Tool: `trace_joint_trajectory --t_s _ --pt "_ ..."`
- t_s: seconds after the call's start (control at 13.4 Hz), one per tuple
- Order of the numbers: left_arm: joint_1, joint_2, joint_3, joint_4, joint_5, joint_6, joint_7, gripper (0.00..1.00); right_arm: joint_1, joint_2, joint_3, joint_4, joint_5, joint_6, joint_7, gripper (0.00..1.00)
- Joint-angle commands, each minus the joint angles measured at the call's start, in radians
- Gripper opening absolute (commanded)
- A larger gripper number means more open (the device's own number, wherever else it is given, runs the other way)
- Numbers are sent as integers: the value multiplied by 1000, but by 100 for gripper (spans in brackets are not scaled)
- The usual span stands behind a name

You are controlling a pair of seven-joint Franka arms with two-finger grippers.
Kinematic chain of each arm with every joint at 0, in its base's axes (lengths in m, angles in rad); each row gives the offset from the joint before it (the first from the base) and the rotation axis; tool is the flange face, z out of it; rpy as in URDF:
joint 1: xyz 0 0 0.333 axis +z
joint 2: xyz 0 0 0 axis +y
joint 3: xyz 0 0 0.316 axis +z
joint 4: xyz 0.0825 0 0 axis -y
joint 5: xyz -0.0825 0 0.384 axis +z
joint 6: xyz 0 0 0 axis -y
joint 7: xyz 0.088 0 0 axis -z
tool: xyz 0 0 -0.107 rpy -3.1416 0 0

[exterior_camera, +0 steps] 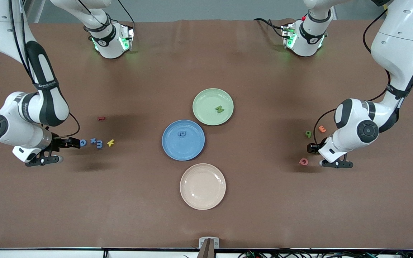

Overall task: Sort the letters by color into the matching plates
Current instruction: 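Grasp green 'u' with the left gripper while the right gripper grasps blue 'c'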

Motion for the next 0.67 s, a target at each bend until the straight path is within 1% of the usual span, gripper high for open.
trace_joint_trajectory --t_s 0.0,0.22,0.3,0.37,0.45,0.52,0.6 --pt "3 -4 -1 -10 28 7 -20 62 -29 38 21 16 -17 33 -27 97" --pt "1 1 -1 -12 28 6 -20 50 -30 66 21 11 -17 30 -56 89" --pt "1 7 -1 -12 28 6 -20 48 -29 67 21 8 -15 21 -56 87" --pt "1 7 -1 -13 28 4 -20 43 -29 67 22 0 -15 17 -56 86" --pt "1 5 -1 -15 28 3 -20 34 -27 67 22 -6 -15 7 -56 81" --pt "0 -1 -1 -16 28 0 -18 22 -26 66 22 -9 -13 -2 -56 78" --pt "0 -5 -3 -16 28 -3 -21 7 -26 66 24 -13 -7 -14 -56 77"
